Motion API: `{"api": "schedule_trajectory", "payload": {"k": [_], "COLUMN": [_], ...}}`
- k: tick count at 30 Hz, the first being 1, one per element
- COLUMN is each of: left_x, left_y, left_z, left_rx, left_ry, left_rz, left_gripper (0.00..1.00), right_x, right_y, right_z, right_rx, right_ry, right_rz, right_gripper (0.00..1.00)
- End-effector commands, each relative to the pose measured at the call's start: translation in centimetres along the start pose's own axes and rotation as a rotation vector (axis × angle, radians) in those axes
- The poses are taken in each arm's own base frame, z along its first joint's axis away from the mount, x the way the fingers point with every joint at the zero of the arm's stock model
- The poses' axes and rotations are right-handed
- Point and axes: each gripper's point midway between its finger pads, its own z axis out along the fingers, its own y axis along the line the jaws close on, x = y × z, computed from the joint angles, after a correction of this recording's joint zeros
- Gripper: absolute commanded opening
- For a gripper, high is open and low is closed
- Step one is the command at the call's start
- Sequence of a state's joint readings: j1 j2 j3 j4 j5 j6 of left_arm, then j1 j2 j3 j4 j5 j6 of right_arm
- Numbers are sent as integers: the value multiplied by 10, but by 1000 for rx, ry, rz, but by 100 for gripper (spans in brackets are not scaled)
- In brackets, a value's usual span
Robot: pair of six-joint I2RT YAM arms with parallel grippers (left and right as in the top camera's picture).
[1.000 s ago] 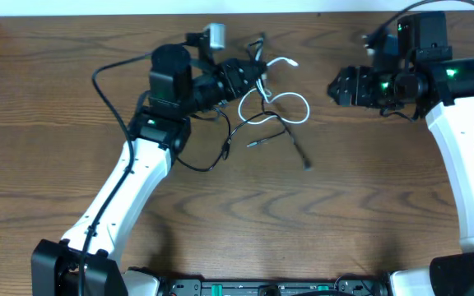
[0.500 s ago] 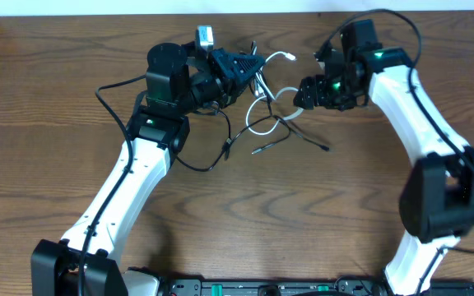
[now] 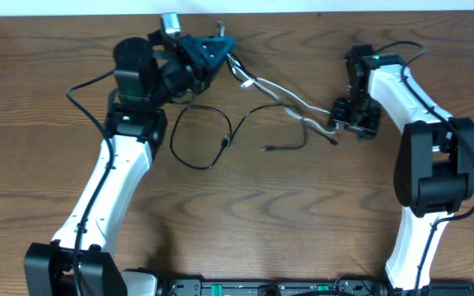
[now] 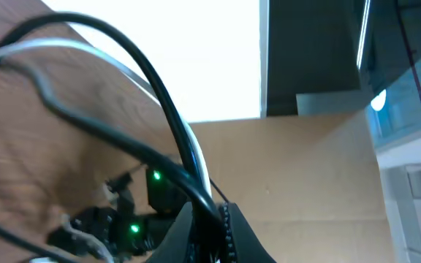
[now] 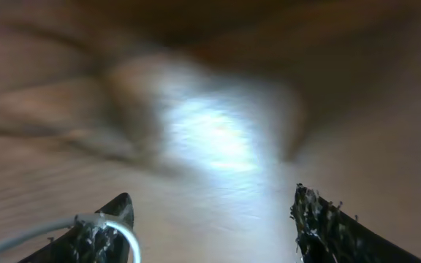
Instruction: Untangle cables
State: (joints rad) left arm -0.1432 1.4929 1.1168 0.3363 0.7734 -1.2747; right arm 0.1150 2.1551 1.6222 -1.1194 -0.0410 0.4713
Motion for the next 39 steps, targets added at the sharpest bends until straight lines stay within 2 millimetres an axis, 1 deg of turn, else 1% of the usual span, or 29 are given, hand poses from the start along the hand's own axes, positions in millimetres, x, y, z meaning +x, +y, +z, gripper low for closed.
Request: {"api": "schedule_trajectory", "payload": {"k": [1, 4, 7, 9, 11, 14, 15, 17, 18, 19, 21, 22, 23, 24, 27, 29, 30, 32, 33, 35, 39], "left_x": [-17, -30, -35, -37, -36, -27, -23, -13, -7, 0, 12, 17, 24, 30, 47, 58, 65, 73, 79, 80, 80], "left_y": [-12, -9, -8, -7, -8, -9, -10, -12, -13, -14, -15, -16, -17, -18, -22, -24, -25, -27, -28, -28, -28], "left_z": [-17, -26, -31, -32, -32, -28, -26, -22, -20, -17, -12, -9, -6, -3, 4, 8, 10, 13, 16, 16, 16], "left_rx": [27, 23, 22, 20, 21, 28, 31, 40, 43, 48, 57, 61, 64, 69, 80, 87, 91, 95, 97, 93, 81], "left_ry": [-35, -62, -69, -73, -68, -33, -20, 15, 36, 56, 92, 104, 120, 135, 176, 202, 216, 233, 245, 250, 252], "left_rz": [48, 45, 44, 71, 89, 110, 120, 153, 176, 197, 229, 240, 249, 252, 255, 257, 258, 259, 252, 217, 124], "left_gripper": [7, 7, 8, 7, 8, 7, 7, 7, 7, 7, 7, 7, 7, 7, 7, 7, 7, 8, 7, 7, 7], "right_x": [-11, -11, -10, -8, -6, -1, 0, 5, 8, 10, 16, 19, 23, 28, 41, 49, 53, 63, 73, 82, 96], "right_y": [-46, -78, -108, -126, -129, -102, -87, -51, -30, -14, 24, 34, 48, 58, 73, 81, 86, 96, 108, 117, 134], "right_z": [-3, -7, -11, -12, -11, -12, -16, -32, -47, -61, -107, -125, -150, -174, -220, -240, -247, -256, -257, -252, -244], "right_rx": [142, 230, 303, 318, 279, 93, 13, -178, -293, -382, -608, -675, -763, -827, -885, -885, -883, -890, -894, -897, -903], "right_ry": [-28, -17, -1, 25, 53, 105, 112, 99, 75, 50, -59, -104, -176, -250, -412, -485, -514, -541, -547, -536, -519], "right_rz": [83, 123, 161, 198, 214, 58, -18, -185, -272, -331, -477, -521, -591, -661, -793, -852, -883, -931, -994, -1048, -1139], "right_gripper": [66, 66, 68, 69, 70, 71, 72, 74, 75, 75, 79, 80, 83, 85, 94, 95, 95, 95, 95, 94, 88]}}
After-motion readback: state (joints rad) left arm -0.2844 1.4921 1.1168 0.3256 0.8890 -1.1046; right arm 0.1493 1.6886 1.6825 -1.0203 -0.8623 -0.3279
